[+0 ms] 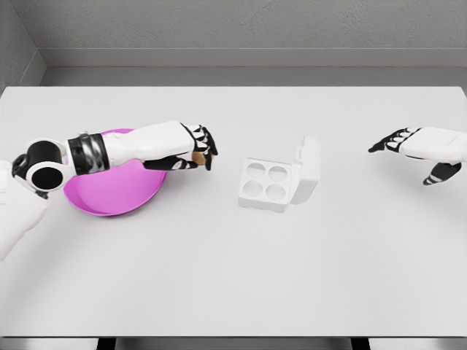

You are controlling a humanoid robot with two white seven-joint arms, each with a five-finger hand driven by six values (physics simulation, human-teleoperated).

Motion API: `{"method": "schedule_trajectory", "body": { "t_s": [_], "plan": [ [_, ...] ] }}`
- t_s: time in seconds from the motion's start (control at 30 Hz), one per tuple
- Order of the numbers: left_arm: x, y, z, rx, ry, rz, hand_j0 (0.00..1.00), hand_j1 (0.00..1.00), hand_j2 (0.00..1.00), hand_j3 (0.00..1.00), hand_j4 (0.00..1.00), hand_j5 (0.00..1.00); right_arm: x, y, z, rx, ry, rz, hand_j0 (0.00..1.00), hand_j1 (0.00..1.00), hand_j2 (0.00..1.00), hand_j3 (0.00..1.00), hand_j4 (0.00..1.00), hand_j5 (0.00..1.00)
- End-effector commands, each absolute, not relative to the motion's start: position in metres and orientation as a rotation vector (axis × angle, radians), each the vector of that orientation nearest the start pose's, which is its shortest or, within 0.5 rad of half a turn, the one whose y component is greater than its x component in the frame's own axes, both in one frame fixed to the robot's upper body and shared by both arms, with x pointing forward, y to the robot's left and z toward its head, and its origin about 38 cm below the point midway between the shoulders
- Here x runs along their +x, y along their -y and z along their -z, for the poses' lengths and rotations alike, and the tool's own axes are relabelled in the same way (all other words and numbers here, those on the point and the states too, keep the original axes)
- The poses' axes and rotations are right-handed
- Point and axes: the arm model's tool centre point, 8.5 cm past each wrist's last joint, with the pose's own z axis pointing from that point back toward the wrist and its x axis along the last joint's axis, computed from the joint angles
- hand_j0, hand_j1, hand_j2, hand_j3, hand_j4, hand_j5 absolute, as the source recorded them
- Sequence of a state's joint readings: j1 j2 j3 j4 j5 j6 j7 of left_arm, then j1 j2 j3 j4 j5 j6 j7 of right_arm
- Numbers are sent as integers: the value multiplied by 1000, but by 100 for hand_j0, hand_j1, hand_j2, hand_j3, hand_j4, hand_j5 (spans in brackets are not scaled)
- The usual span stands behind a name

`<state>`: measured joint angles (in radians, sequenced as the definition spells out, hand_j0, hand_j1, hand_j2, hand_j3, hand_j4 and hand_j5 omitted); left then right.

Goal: Pack egg into the box and close the box lid

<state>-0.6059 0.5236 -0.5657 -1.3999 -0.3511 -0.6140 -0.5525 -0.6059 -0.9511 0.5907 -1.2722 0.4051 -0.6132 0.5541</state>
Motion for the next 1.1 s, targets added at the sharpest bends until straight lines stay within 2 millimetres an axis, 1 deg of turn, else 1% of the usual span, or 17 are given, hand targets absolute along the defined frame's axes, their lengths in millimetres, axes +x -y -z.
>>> {"method": "schedule_trajectory", "body": {
  "t_s": [0.0, 0.1, 0.4, 0.47, 0.5, 0.6, 0.67, 0.7, 0.83, 1.07],
  "plan": [
    [440, -195, -190, 112, 1708, 1948, 46, 46, 46, 46, 46, 46, 431, 404, -197, -473, 1113, -2004, 100, 100, 100, 100, 100, 100],
    [440, -187, -189, 109, 1718, 1951, 46, 46, 46, 46, 46, 46, 431, 405, -198, -474, 1112, -2004, 100, 100, 100, 100, 100, 100],
    [439, -175, -189, 84, 1742, 1946, 46, 46, 46, 46, 46, 46, 431, 405, -197, -474, 1111, -2003, 100, 100, 100, 100, 100, 100],
    [437, -170, -186, 69, 1742, 1954, 46, 46, 46, 46, 46, 46, 431, 406, -197, -475, 1107, -2003, 100, 100, 100, 100, 100, 100],
    [436, -164, -186, 55, 1754, 1950, 46, 46, 46, 46, 46, 46, 431, 405, -197, -472, 1110, -2002, 100, 100, 100, 100, 100, 100],
    [436, -159, -186, 56, 1757, 1958, 46, 46, 46, 46, 46, 46, 431, 408, -198, -477, 1103, -1998, 100, 100, 100, 100, 100, 100],
    [433, -150, -190, 46, 1789, 1962, 46, 46, 46, 46, 46, 46, 431, 408, -198, -477, 1103, -1998, 100, 100, 100, 100, 100, 100],
    [433, -149, -190, 52, 1785, 1972, 46, 46, 46, 46, 46, 46, 431, 410, -198, -480, 1100, -1998, 100, 100, 100, 100, 100, 100],
    [427, -128, -185, 11, 1802, 1988, 46, 46, 46, 46, 46, 46, 431, 409, -199, -480, 1103, -2000, 100, 100, 100, 100, 100, 100],
    [425, -118, -182, -12, 1809, 1997, 46, 46, 46, 46, 46, 46, 431, 406, -196, -473, 1107, -2000, 100, 100, 100, 100, 100, 100]
  ]
}}
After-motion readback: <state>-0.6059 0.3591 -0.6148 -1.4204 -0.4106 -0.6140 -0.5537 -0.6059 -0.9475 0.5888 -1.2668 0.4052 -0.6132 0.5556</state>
